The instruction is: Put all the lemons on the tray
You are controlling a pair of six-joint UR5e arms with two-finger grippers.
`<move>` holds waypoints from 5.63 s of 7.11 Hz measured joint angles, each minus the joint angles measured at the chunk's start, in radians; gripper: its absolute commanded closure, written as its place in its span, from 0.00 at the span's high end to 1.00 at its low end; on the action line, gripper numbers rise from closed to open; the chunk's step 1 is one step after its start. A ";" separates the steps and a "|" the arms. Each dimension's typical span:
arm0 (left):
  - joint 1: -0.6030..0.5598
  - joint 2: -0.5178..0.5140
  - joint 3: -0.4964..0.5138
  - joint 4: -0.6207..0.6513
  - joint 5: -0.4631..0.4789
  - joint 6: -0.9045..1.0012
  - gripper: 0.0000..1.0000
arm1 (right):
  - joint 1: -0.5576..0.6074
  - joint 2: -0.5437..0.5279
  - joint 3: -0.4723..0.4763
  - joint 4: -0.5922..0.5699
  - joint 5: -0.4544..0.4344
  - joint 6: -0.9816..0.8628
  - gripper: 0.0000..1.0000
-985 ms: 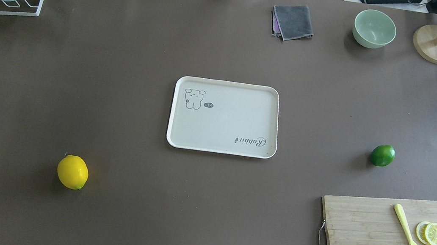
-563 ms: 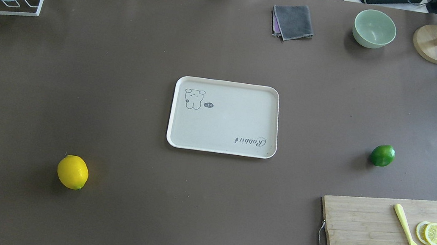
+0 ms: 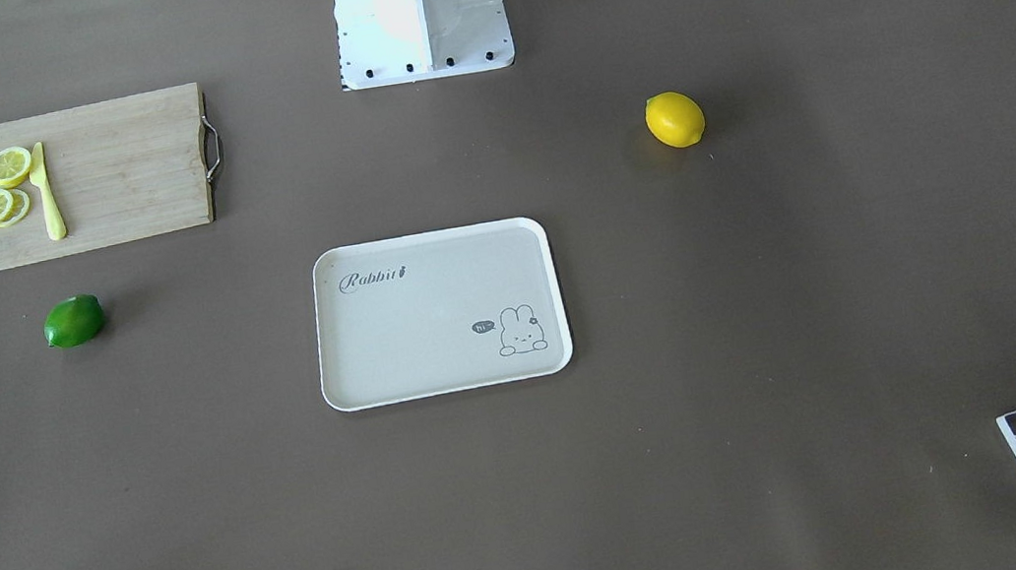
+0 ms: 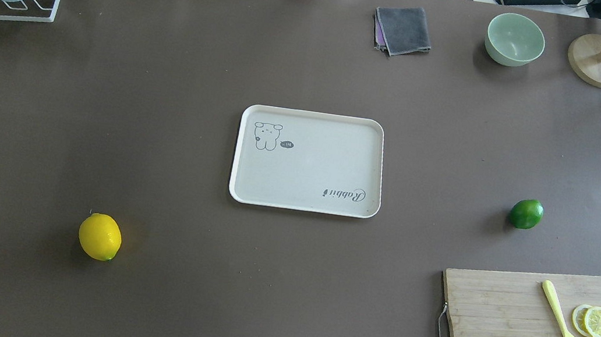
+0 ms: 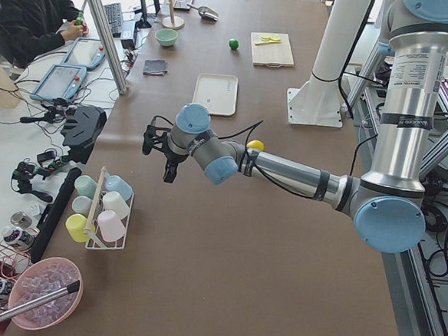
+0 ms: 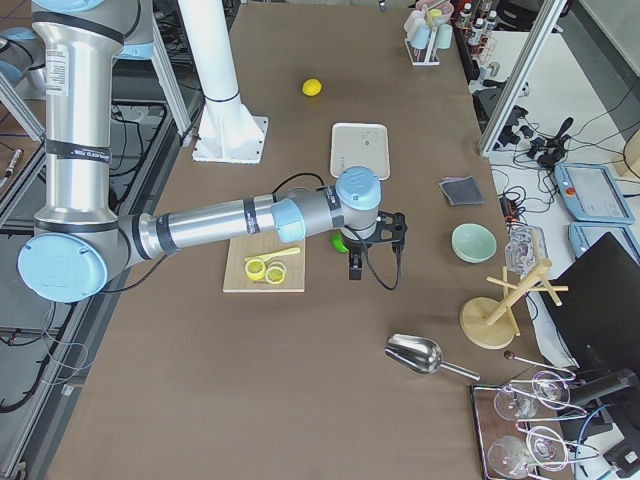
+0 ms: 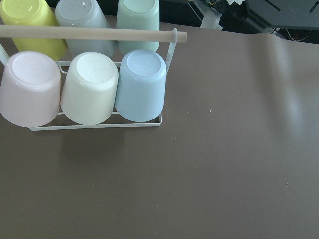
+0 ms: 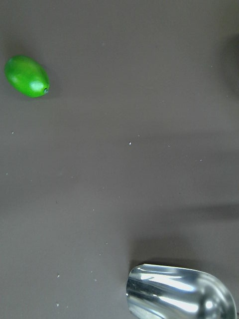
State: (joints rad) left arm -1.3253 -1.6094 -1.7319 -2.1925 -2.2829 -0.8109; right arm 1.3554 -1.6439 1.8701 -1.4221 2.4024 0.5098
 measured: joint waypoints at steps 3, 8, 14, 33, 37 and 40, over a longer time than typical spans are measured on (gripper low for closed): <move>0.014 0.004 -0.033 -0.005 0.001 -0.065 0.98 | -0.252 0.098 0.001 0.059 -0.159 0.481 1.00; 0.020 0.004 -0.049 -0.007 0.003 -0.069 0.98 | -0.457 0.141 -0.084 0.158 -0.328 0.730 1.00; 0.066 0.059 -0.124 -0.010 0.002 -0.141 0.98 | -0.493 0.134 -0.196 0.329 -0.332 0.764 1.00; 0.516 0.205 -0.355 -0.005 0.337 -0.568 0.98 | -0.498 0.108 0.123 0.155 -0.297 0.800 0.00; 0.875 0.191 -0.437 0.123 0.626 -0.830 0.98 | -0.555 0.193 0.112 0.153 -0.338 0.750 0.00; 1.004 0.143 -0.426 0.188 0.716 -0.900 0.98 | -0.595 0.281 0.099 0.120 -0.360 0.699 0.00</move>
State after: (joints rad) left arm -0.3215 -1.4668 -2.1578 -2.0044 -1.5666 -1.7110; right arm 0.7602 -1.3632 1.9693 -1.3019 2.0426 1.2088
